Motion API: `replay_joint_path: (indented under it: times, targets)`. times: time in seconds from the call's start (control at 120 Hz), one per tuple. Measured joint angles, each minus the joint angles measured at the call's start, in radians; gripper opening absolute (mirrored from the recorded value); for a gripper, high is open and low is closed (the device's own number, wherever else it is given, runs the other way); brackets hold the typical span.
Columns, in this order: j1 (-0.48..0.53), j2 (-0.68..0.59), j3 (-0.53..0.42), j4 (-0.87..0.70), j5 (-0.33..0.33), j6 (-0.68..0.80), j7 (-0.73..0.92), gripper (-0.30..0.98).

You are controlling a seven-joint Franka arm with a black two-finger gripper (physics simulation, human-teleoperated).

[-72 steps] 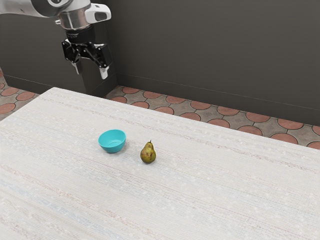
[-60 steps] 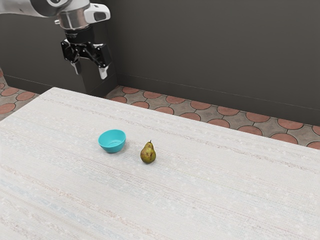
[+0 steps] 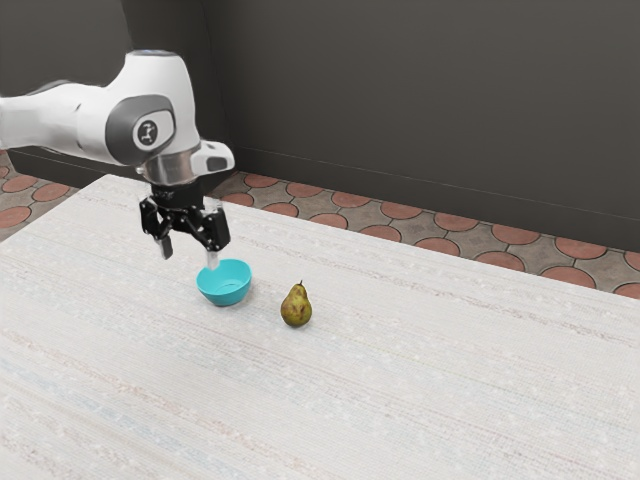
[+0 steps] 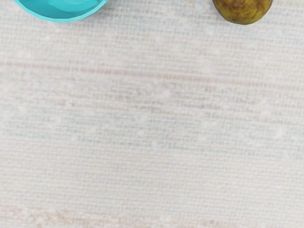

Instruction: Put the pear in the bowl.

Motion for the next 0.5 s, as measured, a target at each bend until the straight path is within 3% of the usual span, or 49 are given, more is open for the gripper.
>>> replay_joint_path:
  times: [0.183,0.35,0.5]
  targets:
    - [0.026,0.048,-0.030,-0.078,0.001,0.190,-0.003,0.69]
    - [-0.061,0.139,-0.058,-0.021,0.001,0.354,-0.003,0.69]
    - [-0.064,0.242,-0.068,0.040,0.001,0.426,-0.003,0.69]
